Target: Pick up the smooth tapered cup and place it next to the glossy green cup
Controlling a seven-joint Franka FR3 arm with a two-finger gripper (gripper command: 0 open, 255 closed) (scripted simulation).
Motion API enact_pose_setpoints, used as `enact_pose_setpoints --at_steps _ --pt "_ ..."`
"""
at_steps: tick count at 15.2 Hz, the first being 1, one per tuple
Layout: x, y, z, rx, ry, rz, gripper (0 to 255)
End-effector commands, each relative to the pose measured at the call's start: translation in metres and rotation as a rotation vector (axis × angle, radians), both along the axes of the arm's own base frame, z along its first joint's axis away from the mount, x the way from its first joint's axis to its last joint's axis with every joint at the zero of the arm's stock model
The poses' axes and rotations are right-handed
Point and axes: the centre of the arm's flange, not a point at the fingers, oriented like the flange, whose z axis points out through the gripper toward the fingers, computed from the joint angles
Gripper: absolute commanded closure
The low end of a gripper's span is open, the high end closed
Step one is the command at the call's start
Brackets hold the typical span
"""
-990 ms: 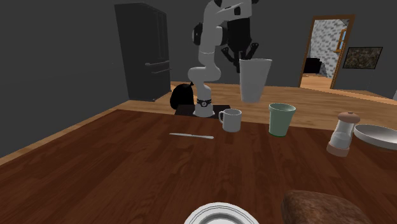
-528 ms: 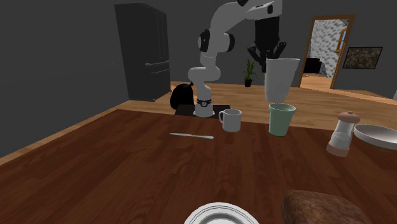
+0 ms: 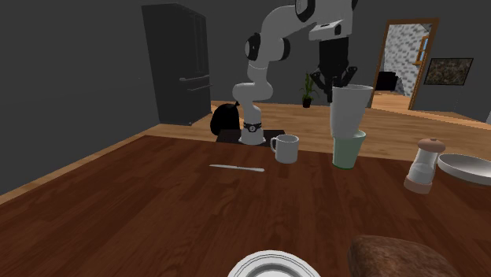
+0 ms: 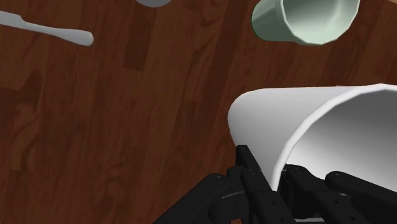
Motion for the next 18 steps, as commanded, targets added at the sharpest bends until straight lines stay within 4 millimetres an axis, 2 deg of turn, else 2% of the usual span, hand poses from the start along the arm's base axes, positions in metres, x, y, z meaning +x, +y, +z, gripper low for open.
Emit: enact_pose_setpoints --at_steps 1,18 --pt "-0.001 0.0 -0.01 0.0 -0.001 0.0 255" --pt "-0.001 0.0 -0.099 0.0 -0.001 0.0 255"
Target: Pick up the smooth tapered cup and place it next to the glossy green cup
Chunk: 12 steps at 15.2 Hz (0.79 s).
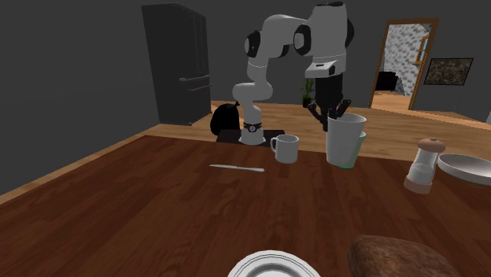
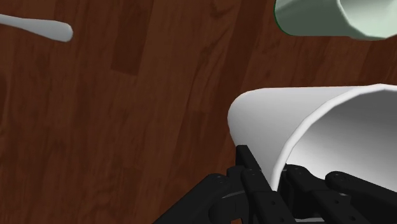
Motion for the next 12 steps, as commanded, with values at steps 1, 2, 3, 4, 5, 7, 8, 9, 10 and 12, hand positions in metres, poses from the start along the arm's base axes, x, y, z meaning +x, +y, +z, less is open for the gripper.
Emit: enact_pose_setpoints --at_steps 1,2,3,4,5,7,8,9,10,12 --pt "0.0 0.0 -0.01 0.0 -0.001 0.0 255" --pt "0.0 0.0 -0.016 0.0 -0.001 0.0 255" --pt "0.0 0.0 -0.021 0.0 -0.001 0.0 255" --pt "0.0 0.0 -0.026 0.0 -0.001 0.0 255" --pt "0.0 0.0 -0.031 0.0 -0.001 0.0 255" --pt "0.0 0.0 -0.042 0.0 -0.001 0.0 255" --pt "0.0 0.0 -0.047 0.0 -0.001 0.0 255" --pt "0.0 0.0 -0.053 0.0 -0.001 0.0 255" --pt "0.0 0.0 -0.058 0.0 -0.001 0.0 255" --pt "0.0 0.0 -0.068 0.0 -0.001 0.0 255"
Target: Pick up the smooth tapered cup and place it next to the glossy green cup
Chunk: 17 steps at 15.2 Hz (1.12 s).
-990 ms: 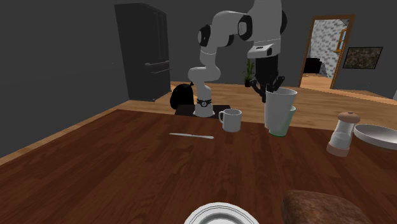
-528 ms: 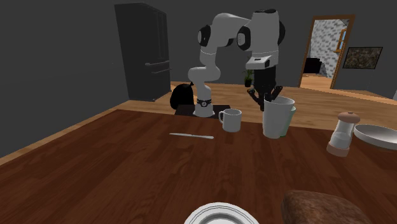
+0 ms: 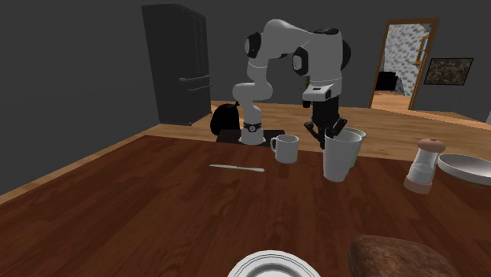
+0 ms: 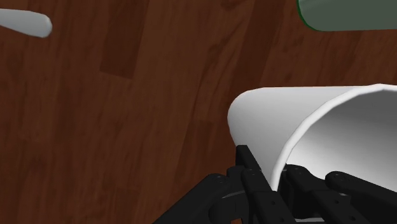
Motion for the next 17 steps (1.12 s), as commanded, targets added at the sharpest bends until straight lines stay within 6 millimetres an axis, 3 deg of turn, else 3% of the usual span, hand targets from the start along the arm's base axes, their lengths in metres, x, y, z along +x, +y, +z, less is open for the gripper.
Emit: enact_pose_setpoints --at_steps 1,4,12,13,17 --pt "0.001 0.0 -0.011 0.0 -0.001 0.0 255" --pt "0.001 0.0 -0.025 0.0 -0.001 0.0 255" --pt "0.001 0.0 -0.025 0.0 -0.001 0.0 255" --pt "0.001 0.0 -0.025 0.0 -0.001 0.0 0" --pt "0.001 0.0 -0.025 0.0 -0.001 0.0 0"
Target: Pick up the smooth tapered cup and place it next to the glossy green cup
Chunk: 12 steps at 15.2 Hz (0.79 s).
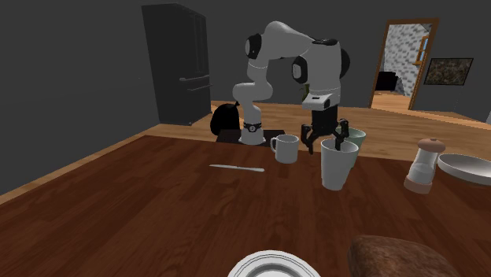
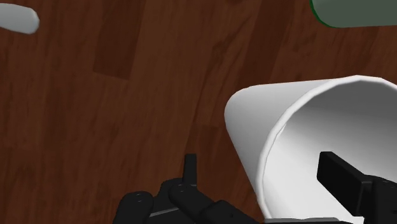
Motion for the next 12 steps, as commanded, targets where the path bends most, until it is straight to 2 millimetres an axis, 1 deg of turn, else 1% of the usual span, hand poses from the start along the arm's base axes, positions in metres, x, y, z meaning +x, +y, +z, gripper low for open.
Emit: enact_pose_setpoints --at_steps 1,4,5,12 --pt "0.0 0.0 0.0 0.0 0.0 0.0 0" --pt "0.001 -0.006 0.039 0.0 0.0 0.0 0" --pt "0.002 -0.007 0.049 0.0 0.0 0.0 0" --pt "0.002 -0.007 0.049 0.0 0.0 0.0 0"
